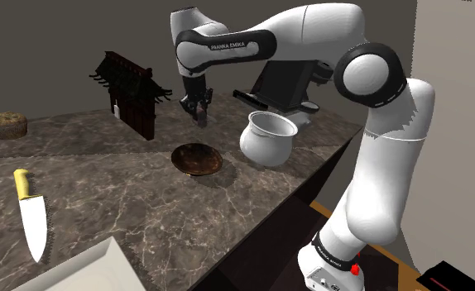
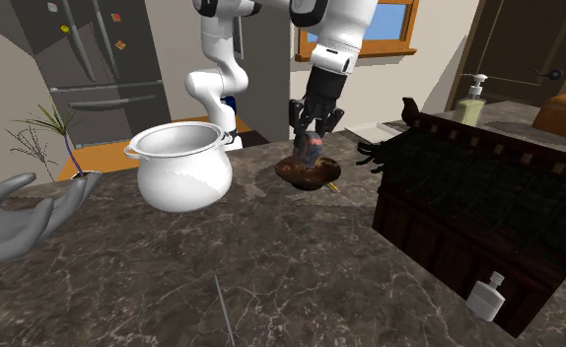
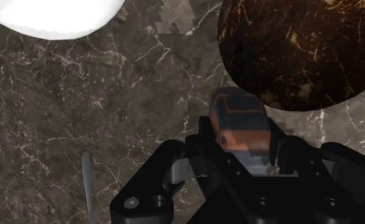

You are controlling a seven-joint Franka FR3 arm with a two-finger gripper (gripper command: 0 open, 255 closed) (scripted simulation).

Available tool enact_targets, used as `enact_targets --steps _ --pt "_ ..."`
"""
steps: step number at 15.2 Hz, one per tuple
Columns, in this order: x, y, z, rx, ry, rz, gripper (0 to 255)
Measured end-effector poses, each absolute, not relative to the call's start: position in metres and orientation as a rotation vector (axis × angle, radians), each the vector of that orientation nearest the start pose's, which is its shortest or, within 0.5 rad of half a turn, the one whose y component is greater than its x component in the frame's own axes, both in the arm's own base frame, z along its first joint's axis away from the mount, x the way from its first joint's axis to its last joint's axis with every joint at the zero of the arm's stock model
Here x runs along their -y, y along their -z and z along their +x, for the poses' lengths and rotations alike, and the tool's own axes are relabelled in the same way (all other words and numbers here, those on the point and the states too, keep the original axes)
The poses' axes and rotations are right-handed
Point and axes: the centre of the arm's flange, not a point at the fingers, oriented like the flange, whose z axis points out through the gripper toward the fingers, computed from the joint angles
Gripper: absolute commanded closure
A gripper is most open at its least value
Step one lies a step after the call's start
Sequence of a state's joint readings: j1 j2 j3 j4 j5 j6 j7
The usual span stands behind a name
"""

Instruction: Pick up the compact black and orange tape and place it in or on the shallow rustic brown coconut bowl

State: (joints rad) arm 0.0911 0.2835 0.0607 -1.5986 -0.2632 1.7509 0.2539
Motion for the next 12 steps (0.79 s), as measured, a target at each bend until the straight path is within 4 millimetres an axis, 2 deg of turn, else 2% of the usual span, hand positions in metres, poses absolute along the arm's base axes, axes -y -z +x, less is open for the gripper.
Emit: enact_targets --steps 7,9,12 --pt "-0.123 -0.466 0.556 -0.065 -0.134 -3.398 255" --pt "-0.133 -0.462 0.545 -0.066 -0.134 -3.398 255" --pt "-0.137 -0.449 0.541 -0.067 -0.135 -3.398 255"
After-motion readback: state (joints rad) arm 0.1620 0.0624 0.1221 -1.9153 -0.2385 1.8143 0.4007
